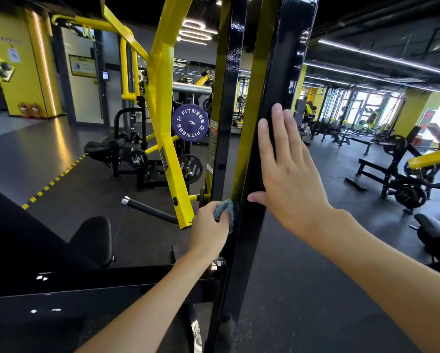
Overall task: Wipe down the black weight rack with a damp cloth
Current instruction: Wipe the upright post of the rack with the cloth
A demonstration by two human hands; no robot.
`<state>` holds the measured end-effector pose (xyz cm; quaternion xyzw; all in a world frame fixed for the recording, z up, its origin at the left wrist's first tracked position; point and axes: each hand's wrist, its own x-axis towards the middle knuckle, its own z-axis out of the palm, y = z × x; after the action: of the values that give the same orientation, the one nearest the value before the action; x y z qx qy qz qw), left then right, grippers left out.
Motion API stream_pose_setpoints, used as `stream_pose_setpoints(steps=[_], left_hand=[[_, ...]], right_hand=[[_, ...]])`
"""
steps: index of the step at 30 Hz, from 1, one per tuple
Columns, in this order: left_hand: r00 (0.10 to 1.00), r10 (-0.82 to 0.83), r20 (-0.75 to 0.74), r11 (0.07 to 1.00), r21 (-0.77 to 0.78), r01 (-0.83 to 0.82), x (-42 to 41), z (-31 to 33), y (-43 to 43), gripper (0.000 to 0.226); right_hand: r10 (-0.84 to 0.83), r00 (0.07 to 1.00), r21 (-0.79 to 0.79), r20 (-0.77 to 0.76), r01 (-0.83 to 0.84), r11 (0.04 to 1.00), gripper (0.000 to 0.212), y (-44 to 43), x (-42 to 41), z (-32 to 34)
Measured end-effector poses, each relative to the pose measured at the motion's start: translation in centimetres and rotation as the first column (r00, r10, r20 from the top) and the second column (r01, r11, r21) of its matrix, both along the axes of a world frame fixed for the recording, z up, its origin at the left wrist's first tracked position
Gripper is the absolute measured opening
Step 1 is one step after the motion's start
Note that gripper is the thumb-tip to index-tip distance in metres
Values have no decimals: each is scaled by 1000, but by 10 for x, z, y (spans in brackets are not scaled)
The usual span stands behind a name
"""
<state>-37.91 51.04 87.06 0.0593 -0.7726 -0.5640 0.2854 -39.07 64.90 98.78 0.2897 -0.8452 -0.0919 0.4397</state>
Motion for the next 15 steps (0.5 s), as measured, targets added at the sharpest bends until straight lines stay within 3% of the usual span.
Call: stream_pose_setpoints(steps=[8, 12, 15], left_hand=[[998, 42, -43, 999, 18, -41, -16, 25, -1, 17], [980, 3, -199, 1000, -11, -5, -4, 39, 0, 15], [990, 6, -138, 1000, -22, -9, -3, 40, 0, 14]], right_hand=[[19, 1000, -8, 5, -19, 1000, 138, 2, -2, -2], [38, 999, -30, 14, -38, 999, 139, 0, -1, -3], [47, 999, -39, 18, -46, 998, 139, -1, 1, -3]])
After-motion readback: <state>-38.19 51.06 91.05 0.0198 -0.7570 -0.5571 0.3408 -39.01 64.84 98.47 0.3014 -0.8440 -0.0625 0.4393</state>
